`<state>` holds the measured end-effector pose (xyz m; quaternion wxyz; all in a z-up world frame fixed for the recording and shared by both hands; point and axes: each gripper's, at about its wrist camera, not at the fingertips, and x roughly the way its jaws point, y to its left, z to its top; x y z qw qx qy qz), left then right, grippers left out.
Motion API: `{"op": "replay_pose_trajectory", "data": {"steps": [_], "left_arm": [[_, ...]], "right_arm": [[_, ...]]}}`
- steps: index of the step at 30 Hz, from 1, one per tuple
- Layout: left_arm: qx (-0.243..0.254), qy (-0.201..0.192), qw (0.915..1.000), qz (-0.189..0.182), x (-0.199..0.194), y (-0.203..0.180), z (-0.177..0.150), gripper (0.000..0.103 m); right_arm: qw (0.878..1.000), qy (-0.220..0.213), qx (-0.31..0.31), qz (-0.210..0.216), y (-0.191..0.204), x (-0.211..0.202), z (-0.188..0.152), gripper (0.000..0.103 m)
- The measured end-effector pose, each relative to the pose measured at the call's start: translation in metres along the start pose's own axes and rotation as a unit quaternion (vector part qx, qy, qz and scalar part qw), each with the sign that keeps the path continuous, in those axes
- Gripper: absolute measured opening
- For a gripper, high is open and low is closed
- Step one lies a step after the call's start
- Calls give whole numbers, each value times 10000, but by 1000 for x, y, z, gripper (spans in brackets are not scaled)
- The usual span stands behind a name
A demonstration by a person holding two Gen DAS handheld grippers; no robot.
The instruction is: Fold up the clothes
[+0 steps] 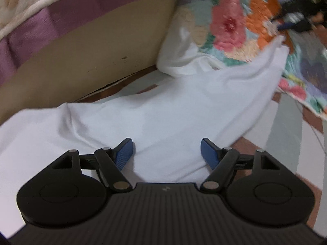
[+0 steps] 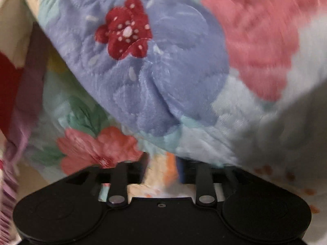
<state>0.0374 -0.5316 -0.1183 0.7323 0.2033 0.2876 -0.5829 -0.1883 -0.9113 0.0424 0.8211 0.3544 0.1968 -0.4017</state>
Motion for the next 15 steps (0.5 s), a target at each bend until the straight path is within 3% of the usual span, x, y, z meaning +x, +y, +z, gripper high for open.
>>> {"op": "replay_pose_trajectory", "data": {"steps": [4,8,9,12,13,15], "left_arm": [[-123,-41,9995,-284,-3,-8,1,73],[-21,-83,9998,-170,-7,-13,-1,73],[11,-135,9999,-58,-10,-14,-1,73],[-91,-583,9955,738,-23,-4,1,73],[-192,-664,9941,836,-27,3,3,73],[-723,-606,9936,628,-35,27,6,73]], "right_arm": [[9991,-214,-206,302,2,-8,-12,56],[9957,-510,-747,220,2,-32,-49,56],[9954,-464,-820,168,-1,-34,-61,56],[9972,-24,-728,173,-16,-29,-93,56],[9976,164,-639,202,-22,-25,-104,56],[9981,425,-419,125,-28,-13,-119,56]]}}
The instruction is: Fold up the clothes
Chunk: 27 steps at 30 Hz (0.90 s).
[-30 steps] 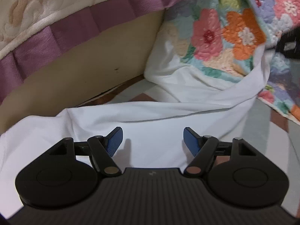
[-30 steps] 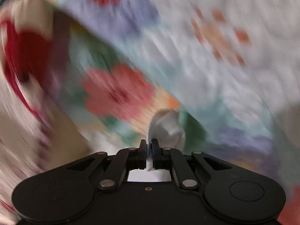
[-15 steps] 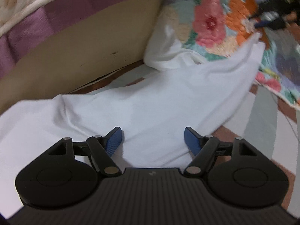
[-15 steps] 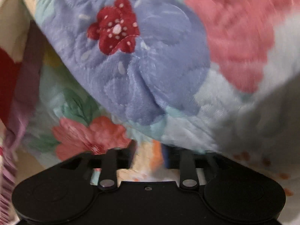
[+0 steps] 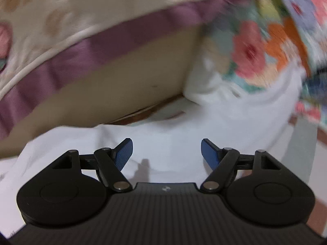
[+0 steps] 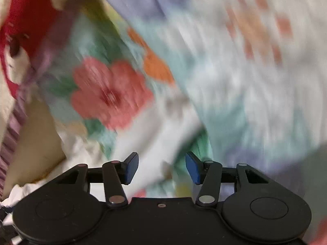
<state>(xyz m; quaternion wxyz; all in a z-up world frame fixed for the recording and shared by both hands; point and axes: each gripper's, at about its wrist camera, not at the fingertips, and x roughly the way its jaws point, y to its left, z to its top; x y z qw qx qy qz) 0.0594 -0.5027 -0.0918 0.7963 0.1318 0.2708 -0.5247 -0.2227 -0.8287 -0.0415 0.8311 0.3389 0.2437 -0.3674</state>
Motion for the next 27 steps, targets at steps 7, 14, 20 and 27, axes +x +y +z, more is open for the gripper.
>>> {"op": "replay_pose_trajectory", "data": {"steps": [7,14,20,27], "left_arm": [[-540,479,9974,63,-47,53,-12,73],[-305,1135,9921,443,-143,94,-64,75],[-328,1900,9710,1414,-248,135,-100,75],[-1853,2393,9384,1667,-363,188,-151,82]], "right_arm": [[9649,-439,-1525,-2093,23,-8,1,2],[9904,-46,-1374,174,67,-57,-24,37],[9744,1121,-1427,1327,135,-52,-54,53],[9608,1169,-2304,1009,162,-101,-114,54]]}}
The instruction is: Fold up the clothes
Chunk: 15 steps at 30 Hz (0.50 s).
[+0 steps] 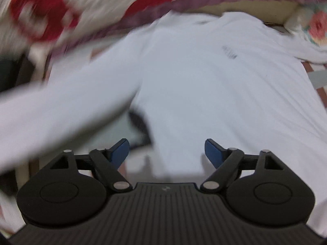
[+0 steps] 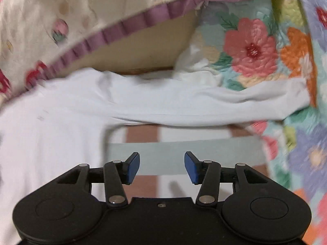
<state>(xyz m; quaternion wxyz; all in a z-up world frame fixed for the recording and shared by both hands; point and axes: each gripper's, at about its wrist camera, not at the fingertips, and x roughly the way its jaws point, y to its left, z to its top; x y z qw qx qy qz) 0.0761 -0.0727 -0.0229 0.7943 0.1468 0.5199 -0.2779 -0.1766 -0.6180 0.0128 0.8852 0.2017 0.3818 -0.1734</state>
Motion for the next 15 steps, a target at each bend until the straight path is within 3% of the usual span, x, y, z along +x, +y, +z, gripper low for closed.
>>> {"op": "replay_pose_trajectory", "data": {"steps": [2,3,5,7,10,12,15], "left_arm": [[-734,173,9969,-234,8,19,-20,82],[-1109,338,9924,-415,17,25,-29,82],[-1635,574,9826,-667,31,33,-44,82],[-1709,619,9808,-701,41,32,-52,82],[-1595,402,9846,-597,50,29,-55,82],[-1644,-102,9839,-688,51,31,-58,82],[-1368,-285,9875,-725,56,29,-56,87]], "right_arm": [[9974,-84,620,365,-7,-5,-6,57],[9944,-99,941,476,-12,-3,-10,63],[9878,-98,1443,583,-18,5,-20,63],[9841,33,1669,612,-16,16,-31,63],[9759,364,1858,1085,-6,26,-57,63],[9679,624,2036,1332,-1,35,-73,64],[9663,839,2128,1178,5,45,-85,64]]}}
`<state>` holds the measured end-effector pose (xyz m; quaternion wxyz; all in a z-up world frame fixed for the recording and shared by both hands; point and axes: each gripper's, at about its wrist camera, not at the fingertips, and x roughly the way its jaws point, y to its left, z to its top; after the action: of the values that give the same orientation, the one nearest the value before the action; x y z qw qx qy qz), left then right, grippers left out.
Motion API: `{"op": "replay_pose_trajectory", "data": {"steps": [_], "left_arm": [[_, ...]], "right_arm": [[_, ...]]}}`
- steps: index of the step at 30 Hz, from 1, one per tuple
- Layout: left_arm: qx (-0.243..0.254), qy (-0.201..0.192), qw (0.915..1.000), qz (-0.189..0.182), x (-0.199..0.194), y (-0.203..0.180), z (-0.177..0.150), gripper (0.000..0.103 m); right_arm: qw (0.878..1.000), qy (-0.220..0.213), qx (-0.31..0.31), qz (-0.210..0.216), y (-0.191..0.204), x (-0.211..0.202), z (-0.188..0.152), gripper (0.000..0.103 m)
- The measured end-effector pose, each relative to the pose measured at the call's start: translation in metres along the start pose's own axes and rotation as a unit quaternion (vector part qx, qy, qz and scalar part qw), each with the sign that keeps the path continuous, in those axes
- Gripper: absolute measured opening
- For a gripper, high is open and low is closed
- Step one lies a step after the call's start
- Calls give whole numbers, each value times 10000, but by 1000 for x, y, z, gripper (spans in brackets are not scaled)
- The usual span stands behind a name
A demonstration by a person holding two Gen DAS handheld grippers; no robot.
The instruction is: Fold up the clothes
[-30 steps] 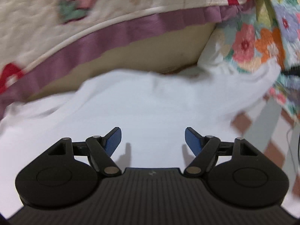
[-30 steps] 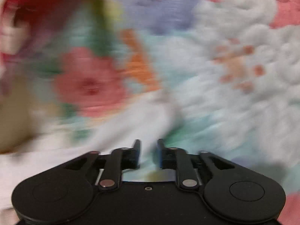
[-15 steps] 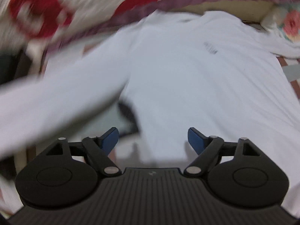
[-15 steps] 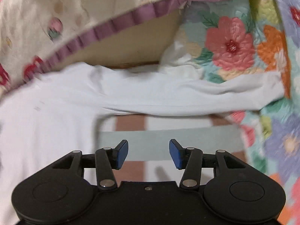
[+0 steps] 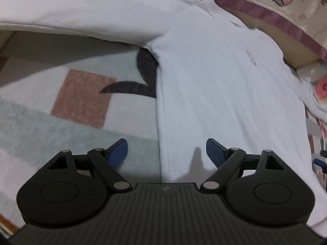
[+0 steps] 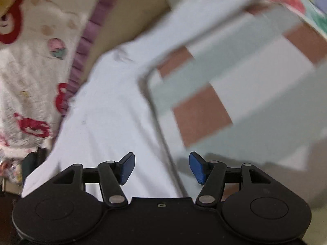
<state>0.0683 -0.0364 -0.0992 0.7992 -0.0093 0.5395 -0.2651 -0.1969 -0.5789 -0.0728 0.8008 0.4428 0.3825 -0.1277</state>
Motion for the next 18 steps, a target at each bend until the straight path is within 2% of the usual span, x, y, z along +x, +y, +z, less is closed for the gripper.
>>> {"op": "replay_pose_trajectory", "data": {"steps": [1,3,7,9,10,11,13,14,15,16,18], "left_arm": [[155,-19,9999,24,2,-2,0,87],[293,-98,9995,34,3,-3,-1,90],[125,-111,9998,-61,-2,-2,-3,93],[43,174,9998,-14,-4,-3,-9,92],[119,440,9989,88,-2,-7,-13,91],[319,722,9966,249,-2,-13,-19,88],[766,1044,9903,508,-5,-24,-34,84],[865,1088,9888,541,-6,-27,-39,84],[901,1083,9886,528,-6,-28,-42,84],[852,1052,9895,505,-7,-27,-42,83],[666,961,9921,449,-8,-23,-39,75]], "right_arm": [[9999,-5,-49,-113,1,2,-3,64],[9999,54,-92,-75,2,3,-6,64],[9999,145,-65,-20,0,5,-10,64],[9991,240,194,277,-3,4,-10,64],[9979,292,347,457,-4,3,-10,64],[9941,352,644,804,-8,3,-10,64],[9791,505,1242,1527,-10,6,-8,64],[9767,570,1273,1630,-5,6,-5,64],[9784,628,1158,1591,3,6,0,64],[9850,677,841,1348,14,4,6,64],[9952,759,-39,611,41,0,21,64]]}}
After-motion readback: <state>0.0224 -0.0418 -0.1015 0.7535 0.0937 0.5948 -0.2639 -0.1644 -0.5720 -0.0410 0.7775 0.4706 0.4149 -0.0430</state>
